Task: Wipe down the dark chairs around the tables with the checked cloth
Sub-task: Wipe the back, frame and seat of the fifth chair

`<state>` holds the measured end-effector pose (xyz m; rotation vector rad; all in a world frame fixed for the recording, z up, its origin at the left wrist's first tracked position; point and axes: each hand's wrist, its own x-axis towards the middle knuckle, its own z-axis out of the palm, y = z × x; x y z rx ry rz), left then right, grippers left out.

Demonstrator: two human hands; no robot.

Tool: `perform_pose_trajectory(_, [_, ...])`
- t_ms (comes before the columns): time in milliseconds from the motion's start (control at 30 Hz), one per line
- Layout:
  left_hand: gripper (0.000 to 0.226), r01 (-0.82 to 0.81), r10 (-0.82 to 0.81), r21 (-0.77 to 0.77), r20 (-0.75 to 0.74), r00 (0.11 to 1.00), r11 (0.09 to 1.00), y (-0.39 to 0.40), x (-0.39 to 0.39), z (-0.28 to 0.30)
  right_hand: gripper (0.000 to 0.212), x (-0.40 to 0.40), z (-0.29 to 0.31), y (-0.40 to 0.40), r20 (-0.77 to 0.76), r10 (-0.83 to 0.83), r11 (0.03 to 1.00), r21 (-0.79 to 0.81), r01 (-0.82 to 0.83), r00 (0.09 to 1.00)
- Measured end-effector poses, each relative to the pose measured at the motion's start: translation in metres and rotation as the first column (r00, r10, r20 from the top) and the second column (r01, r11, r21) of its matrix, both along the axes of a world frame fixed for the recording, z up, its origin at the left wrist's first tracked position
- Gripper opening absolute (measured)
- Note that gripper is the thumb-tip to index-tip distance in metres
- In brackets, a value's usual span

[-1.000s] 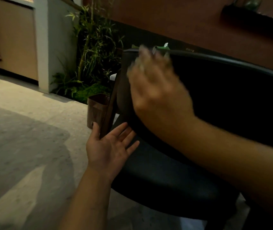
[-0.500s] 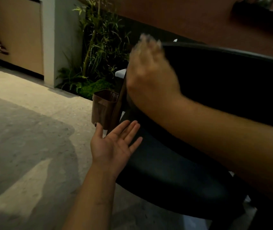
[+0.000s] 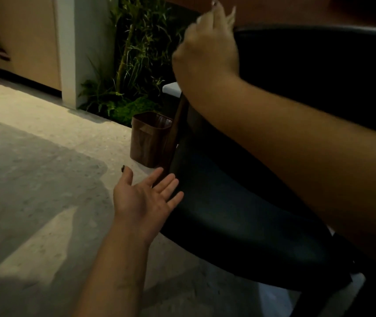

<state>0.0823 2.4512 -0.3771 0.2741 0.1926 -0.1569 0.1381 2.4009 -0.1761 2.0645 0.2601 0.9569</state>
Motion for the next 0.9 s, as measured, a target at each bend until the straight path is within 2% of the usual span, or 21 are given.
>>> perform_pose_trajectory(67, [0.075, -0.013, 0.012, -0.016, -0.056, 0.998, 1.000, 0.004, -0.002, -0.016, 0.043, 0.004, -0.028, 0.001, -0.086, -0.004, 1.000, -0.029, 0.002, 0.996])
perform_pose_trajectory(167, [0.071, -0.038, 0.035, -0.017, -0.145, 0.989, 0.999, 0.010, -0.003, -0.028, 0.033, 0.008, -0.066, -0.001, -0.311, -0.031, 0.999, 0.031, 0.043, 0.950])
perform_pose_trajectory(267, [0.066, -0.067, 0.069, 0.017, -0.215, 0.974, 0.998, 0.017, -0.004, -0.028, 0.032, 0.003, -0.092, -0.002, -0.417, -0.022, 0.996, -0.092, -0.018, 0.909])
perform_pose_trajectory(300, [0.064, -0.070, 0.076, 0.035, -0.239, 0.968, 0.997, 0.019, -0.005, -0.028, 0.031, 0.003, -0.101, -0.005, -0.484, 0.041, 0.996, -0.048, -0.073, 0.874])
perform_pose_trajectory(367, [0.060, -0.066, 0.089, 0.083, -0.314, 0.945, 0.994, 0.023, -0.004, -0.034, 0.026, -0.001, -0.128, -0.020, -0.601, 0.212, 0.975, 0.182, -0.126, 0.770])
perform_pose_trajectory(400, [0.058, -0.059, 0.096, 0.114, -0.350, 0.932, 0.992, 0.024, -0.004, -0.037, 0.026, -0.004, -0.147, -0.030, -0.621, 0.297, 0.938, 0.330, -0.101, 0.726])
perform_pose_trajectory(467, [0.055, -0.037, 0.101, 0.165, -0.401, 0.911, 0.986, 0.023, -0.003, -0.043, 0.037, -0.010, -0.195, -0.049, -0.573, 0.464, 0.794, 0.607, -0.030, 0.676])
perform_pose_trajectory(500, [0.054, -0.022, 0.100, 0.189, -0.413, 0.905, 0.982, 0.021, -0.002, -0.045, 0.043, -0.012, -0.218, -0.056, -0.535, 0.516, 0.721, 0.693, -0.003, 0.669])
perform_pose_trajectory(633, [0.052, 0.025, 0.115, 0.304, -0.434, 0.894, 0.952, -0.001, -0.003, -0.047, 0.046, -0.010, -0.268, -0.054, -0.361, 0.570, 0.566, 0.823, -0.035, 0.738])
perform_pose_trajectory(767, [0.042, 0.093, 0.108, 0.432, -0.419, 0.902, 0.897, -0.018, -0.001, -0.051, 0.049, -0.027, -0.268, -0.075, -0.413, 0.617, 0.596, 0.801, -0.056, 0.670])
perform_pose_trajectory(833, [0.039, 0.144, 0.075, 0.468, -0.418, 0.906, 0.872, -0.023, 0.002, -0.055, 0.050, -0.042, -0.272, -0.104, -0.383, 0.602, 0.601, 0.795, -0.082, 0.701])
perform_pose_trajectory(900, [0.052, 0.193, 0.040, 0.488, -0.429, 0.903, 0.851, -0.026, 0.005, -0.059, 0.054, -0.055, -0.277, -0.127, -0.325, 0.576, 0.595, 0.796, -0.113, 0.750])
